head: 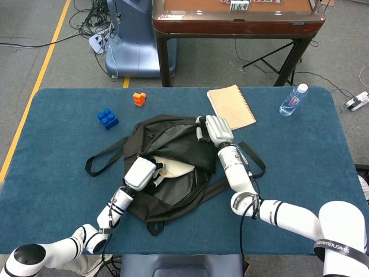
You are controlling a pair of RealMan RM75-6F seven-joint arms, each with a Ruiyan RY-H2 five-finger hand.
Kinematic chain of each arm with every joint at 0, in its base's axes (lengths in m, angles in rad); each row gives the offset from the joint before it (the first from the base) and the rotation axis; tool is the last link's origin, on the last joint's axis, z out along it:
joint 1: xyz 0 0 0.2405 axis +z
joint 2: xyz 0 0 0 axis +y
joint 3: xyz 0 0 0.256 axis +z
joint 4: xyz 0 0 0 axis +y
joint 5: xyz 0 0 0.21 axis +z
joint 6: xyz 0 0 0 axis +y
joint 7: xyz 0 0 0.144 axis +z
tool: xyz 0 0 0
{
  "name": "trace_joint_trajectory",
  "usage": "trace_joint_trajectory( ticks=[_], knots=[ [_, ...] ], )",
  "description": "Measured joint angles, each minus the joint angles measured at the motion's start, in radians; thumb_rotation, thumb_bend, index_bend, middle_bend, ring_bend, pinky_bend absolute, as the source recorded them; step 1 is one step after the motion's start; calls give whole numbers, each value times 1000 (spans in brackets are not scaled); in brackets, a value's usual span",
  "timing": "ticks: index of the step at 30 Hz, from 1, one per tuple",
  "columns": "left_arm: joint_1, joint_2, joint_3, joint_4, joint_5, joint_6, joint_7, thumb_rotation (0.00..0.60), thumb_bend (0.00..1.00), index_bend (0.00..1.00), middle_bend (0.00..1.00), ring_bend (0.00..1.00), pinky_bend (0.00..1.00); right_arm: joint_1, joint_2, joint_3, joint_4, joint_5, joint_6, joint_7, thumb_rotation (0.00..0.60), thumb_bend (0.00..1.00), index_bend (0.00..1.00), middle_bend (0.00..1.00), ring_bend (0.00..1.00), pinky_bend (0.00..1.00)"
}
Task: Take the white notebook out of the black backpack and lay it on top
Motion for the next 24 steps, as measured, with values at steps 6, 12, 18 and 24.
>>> trace_joint_trajectory(
  ticks=[6, 12, 18, 24],
  knots=[
    [5, -9, -14, 1, -5, 26, -22, 600, 544, 744, 771, 632, 467, -4, -1, -5, 11, 1, 0, 5, 600, 566, 697, 480, 348, 391],
    [25, 28, -14, -26, 5, 77, -61, 600, 547, 745, 773, 633, 467, -10, -4, -14, 27, 0, -9, 13, 600, 566, 698, 482, 348, 391],
    [59, 93, -23, -73, 7, 138, -127, 600, 547, 745, 773, 634, 467, -9, -12, -20, 38, -5, -18, 17, 600, 566, 698, 482, 348, 391],
    [93, 152, -40, -128, -3, 183, -174, 600, 547, 745, 773, 634, 467, -5, -20, -29, 45, -3, -25, 7, 600, 566, 698, 482, 348, 391]
  ],
)
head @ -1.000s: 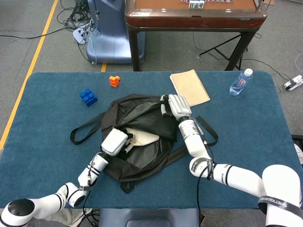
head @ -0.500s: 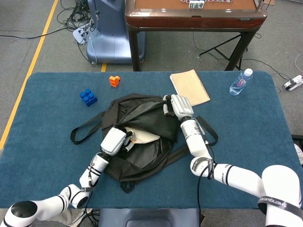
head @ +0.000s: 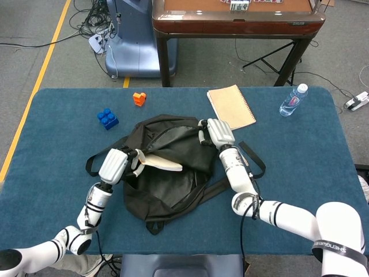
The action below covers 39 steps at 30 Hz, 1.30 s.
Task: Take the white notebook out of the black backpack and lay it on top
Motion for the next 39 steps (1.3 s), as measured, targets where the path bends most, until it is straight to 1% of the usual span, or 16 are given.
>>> trace_joint_trajectory(
  ticks=[6, 12, 18, 25, 26, 28, 32, 34, 36, 39],
  knots=[
    [28, 56, -22, -54, -11, 40, -36, 600, 547, 745, 773, 634, 467, -9, -4, -20, -2, -12, -3, -4, 600, 566, 699, 482, 348, 391],
    [58, 127, -57, -126, -37, 73, -77, 600, 547, 745, 775, 637, 467, -28, 1, -34, -18, -42, -14, 23, 600, 567, 698, 482, 348, 388],
    [78, 194, -106, -195, -84, 77, -108, 600, 547, 745, 780, 657, 483, -57, 9, -64, -50, -125, -18, 62, 600, 566, 698, 481, 348, 356],
    [85, 245, -171, -228, -137, 76, -113, 600, 547, 745, 781, 660, 495, -91, 30, -125, -135, -253, -31, 99, 600, 554, 694, 437, 341, 316],
    [85, 251, -179, -232, -142, 76, -114, 600, 547, 745, 781, 659, 495, -96, 34, -135, -148, -271, -32, 101, 600, 547, 679, 428, 334, 309],
    [84, 266, -192, -240, -153, 73, -113, 600, 547, 745, 781, 660, 495, -106, 45, -161, -181, -313, -36, 103, 600, 505, 608, 396, 304, 288],
    [80, 291, -208, -249, -170, 54, -102, 600, 547, 745, 781, 659, 495, -117, 87, -213, -256, -360, -60, 93, 600, 241, 309, 279, 201, 216],
    [75, 296, -212, -248, -175, 44, -89, 600, 547, 745, 781, 659, 495, -121, 116, -232, -300, -374, -72, 81, 600, 177, 222, 252, 183, 204],
    [69, 296, -214, -241, -180, 34, -75, 600, 547, 745, 781, 660, 495, -126, 140, -241, -337, -385, -75, 76, 600, 153, 191, 242, 178, 201],
    [57, 289, -212, -225, -186, 14, -49, 600, 547, 745, 781, 659, 495, -139, 181, -248, -395, -411, -67, 78, 600, 151, 190, 241, 176, 201]
  ],
)
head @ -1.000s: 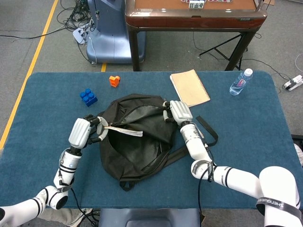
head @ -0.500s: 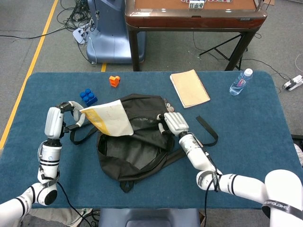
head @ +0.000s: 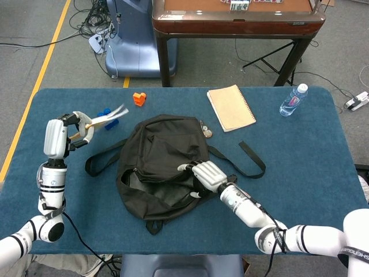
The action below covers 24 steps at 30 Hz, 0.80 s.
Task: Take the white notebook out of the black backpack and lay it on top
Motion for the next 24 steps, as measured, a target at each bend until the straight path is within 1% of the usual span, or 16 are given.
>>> trace_joint_trajectory(
  ticks=[3, 8, 12, 15, 17, 18, 19, 20, 21, 22, 23, 24],
  knots=[
    [-14, -20, 11, 31, 2, -15, 38, 600, 547, 745, 781, 659, 495, -15, 45, -1, -47, -28, 18, 9, 600, 151, 190, 241, 176, 200],
    [-39, -63, 57, 64, 17, -62, 101, 600, 547, 741, 781, 659, 495, -38, 117, 11, -100, -54, 55, 23, 600, 151, 190, 243, 176, 200],
    [-49, -70, 91, 43, 22, -114, 132, 600, 546, 718, 781, 649, 495, -51, 166, 22, -126, -56, 80, 22, 600, 151, 190, 244, 176, 200],
    [-55, -64, 115, 3, 23, -157, 162, 600, 536, 689, 762, 633, 495, -60, 195, 33, -140, -53, 100, 20, 600, 151, 190, 245, 177, 200],
    [-58, -50, 132, -34, 22, -193, 185, 600, 449, 641, 727, 606, 495, -68, 214, 40, -147, -50, 116, 19, 600, 151, 190, 246, 176, 200],
    [-59, -41, 138, -52, 20, -208, 194, 600, 367, 600, 701, 582, 495, -72, 222, 43, -149, -50, 124, 19, 600, 151, 190, 246, 176, 200],
    [-61, -27, 145, -79, 16, -230, 208, 599, 281, 537, 664, 551, 494, -77, 232, 47, -152, -49, 134, 20, 600, 151, 190, 246, 176, 200],
    [-63, -16, 150, -100, 11, -247, 218, 585, 246, 497, 639, 532, 489, -81, 240, 49, -155, -49, 141, 20, 600, 151, 190, 247, 176, 200],
    [-64, -3, 155, -123, 5, -263, 229, 527, 209, 435, 598, 502, 474, -85, 249, 51, -157, -49, 148, 20, 600, 151, 190, 247, 176, 200],
    [-66, 15, 160, -154, -5, -286, 243, 423, 184, 373, 550, 467, 455, -91, 261, 52, -160, -48, 155, 19, 600, 151, 190, 248, 176, 200],
    [-67, 29, 163, -178, -14, -302, 253, 349, 174, 343, 525, 450, 446, -96, 270, 52, -163, -48, 159, 19, 600, 151, 190, 248, 177, 200],
    [-68, 45, 165, -201, -24, -318, 261, 241, 165, 308, 493, 428, 434, -101, 279, 52, -165, -48, 162, 19, 600, 151, 190, 248, 177, 200]
  ],
)
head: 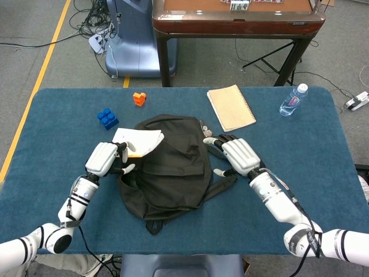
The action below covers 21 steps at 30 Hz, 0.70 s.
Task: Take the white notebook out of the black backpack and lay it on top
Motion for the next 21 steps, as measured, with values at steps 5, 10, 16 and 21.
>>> trace_joint_trajectory(
  ticks=[5, 10, 16, 21],
  knots=[
    [4, 88, 4, -111, -75, -61, 16, 0, 159, 231, 411, 357, 373, -36, 58, -8, -13, -5, 20, 8, 600, 152, 190, 251, 176, 201],
    [30, 115, -1, -129, -113, -26, 47, 120, 158, 242, 407, 356, 368, -88, 116, -32, -25, -35, 46, 33, 600, 160, 190, 262, 177, 200],
    [80, 125, -6, -123, -204, 51, 149, 600, 158, 289, 407, 357, 368, -165, 172, -69, -28, -88, 91, 85, 600, 252, 190, 290, 182, 216],
    [141, 158, -1, -128, -273, 115, 216, 600, 159, 350, 407, 357, 368, -232, 188, -98, -12, -141, 158, 122, 600, 348, 251, 342, 252, 382]
  ],
)
